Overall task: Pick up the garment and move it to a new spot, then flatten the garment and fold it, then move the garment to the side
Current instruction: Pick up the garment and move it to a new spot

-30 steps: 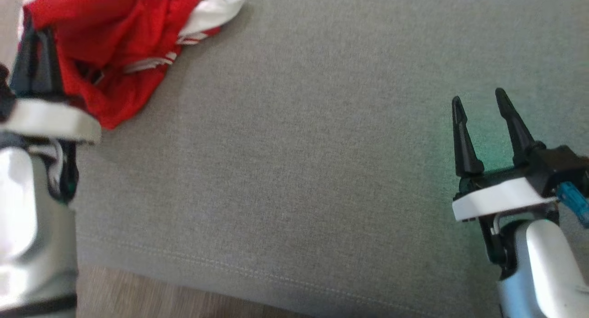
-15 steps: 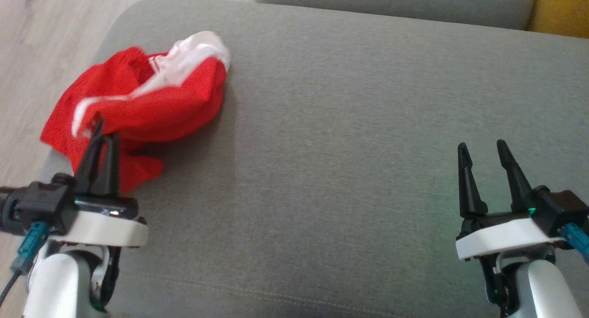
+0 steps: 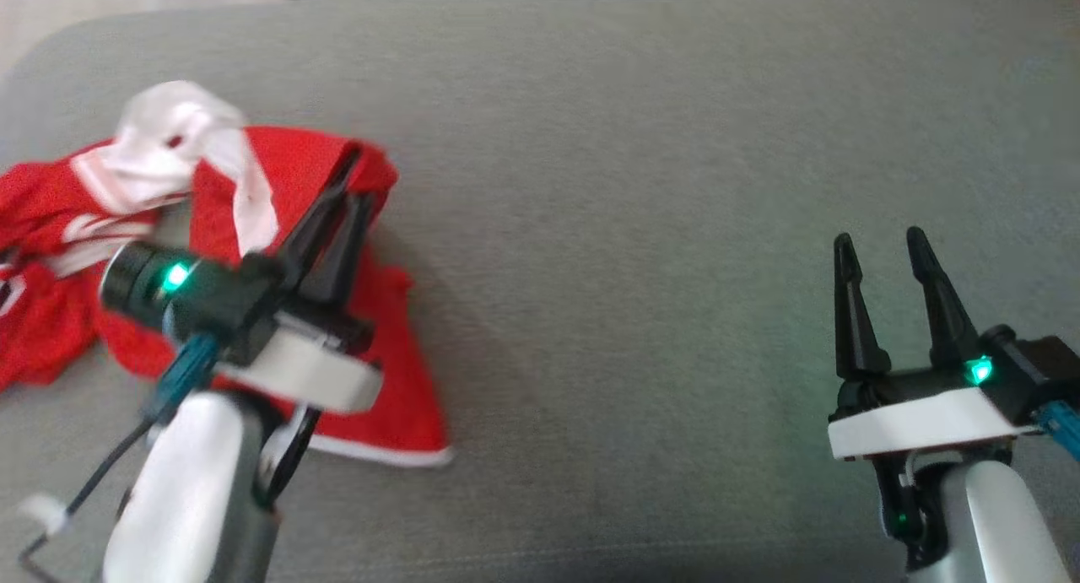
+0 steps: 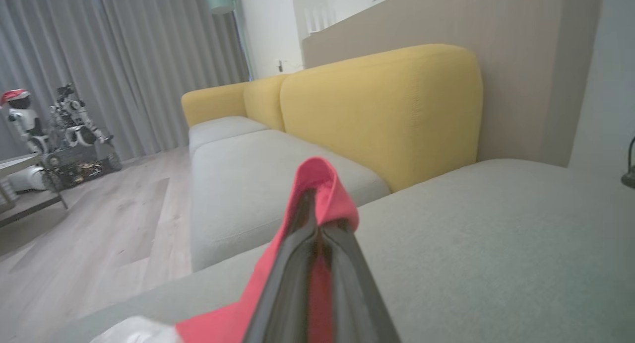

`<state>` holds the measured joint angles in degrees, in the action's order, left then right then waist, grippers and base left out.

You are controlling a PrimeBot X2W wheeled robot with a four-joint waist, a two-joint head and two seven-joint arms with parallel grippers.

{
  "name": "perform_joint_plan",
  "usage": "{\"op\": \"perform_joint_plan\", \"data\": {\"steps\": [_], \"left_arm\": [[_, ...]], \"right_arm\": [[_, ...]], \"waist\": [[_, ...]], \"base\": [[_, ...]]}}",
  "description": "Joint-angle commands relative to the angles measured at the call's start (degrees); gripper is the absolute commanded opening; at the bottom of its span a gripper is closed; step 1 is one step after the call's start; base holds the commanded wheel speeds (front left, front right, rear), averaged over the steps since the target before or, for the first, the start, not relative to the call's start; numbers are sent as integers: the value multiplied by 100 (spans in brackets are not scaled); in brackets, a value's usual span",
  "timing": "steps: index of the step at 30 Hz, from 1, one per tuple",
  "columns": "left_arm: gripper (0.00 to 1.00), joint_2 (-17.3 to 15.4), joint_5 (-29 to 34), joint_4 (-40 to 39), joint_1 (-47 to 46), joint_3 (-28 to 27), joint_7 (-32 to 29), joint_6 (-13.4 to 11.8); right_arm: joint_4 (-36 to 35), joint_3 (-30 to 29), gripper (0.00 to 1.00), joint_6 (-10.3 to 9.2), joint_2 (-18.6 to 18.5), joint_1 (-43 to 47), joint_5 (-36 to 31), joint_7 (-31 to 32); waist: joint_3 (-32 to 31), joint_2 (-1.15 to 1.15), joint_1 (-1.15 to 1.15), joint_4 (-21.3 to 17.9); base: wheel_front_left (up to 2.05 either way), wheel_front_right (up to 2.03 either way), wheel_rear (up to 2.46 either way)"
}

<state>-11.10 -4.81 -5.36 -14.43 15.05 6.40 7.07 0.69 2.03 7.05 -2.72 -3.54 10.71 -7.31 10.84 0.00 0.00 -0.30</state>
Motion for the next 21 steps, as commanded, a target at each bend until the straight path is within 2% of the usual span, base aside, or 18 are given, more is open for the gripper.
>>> {"op": "perform_joint_plan", "data": {"steps": [1,9,17,21], "left_arm": [[0,-40,-45,-62,-520,-46,-6,18],[0,345,-202,493,-1620,668,124,35],[0,542,-173,1148,-2565,1392,204,40],[0,573,-236,1763,-2876,1681,-5,40]], "right_arm": [[-221,192,100,44,-16,-268,68,-79],[-260,349,100,44,-16,-485,233,-247],[-213,487,100,44,-16,-650,378,-383],[-164,595,100,44,-16,-719,482,-474]], "waist": [[357,0,0,-508],[975,0,0,-1294],[1403,0,0,-1792],[1575,0,0,-1980]], "base": [[0,0,0],[0,0,0],[0,0,0],[0,0,0]]}}
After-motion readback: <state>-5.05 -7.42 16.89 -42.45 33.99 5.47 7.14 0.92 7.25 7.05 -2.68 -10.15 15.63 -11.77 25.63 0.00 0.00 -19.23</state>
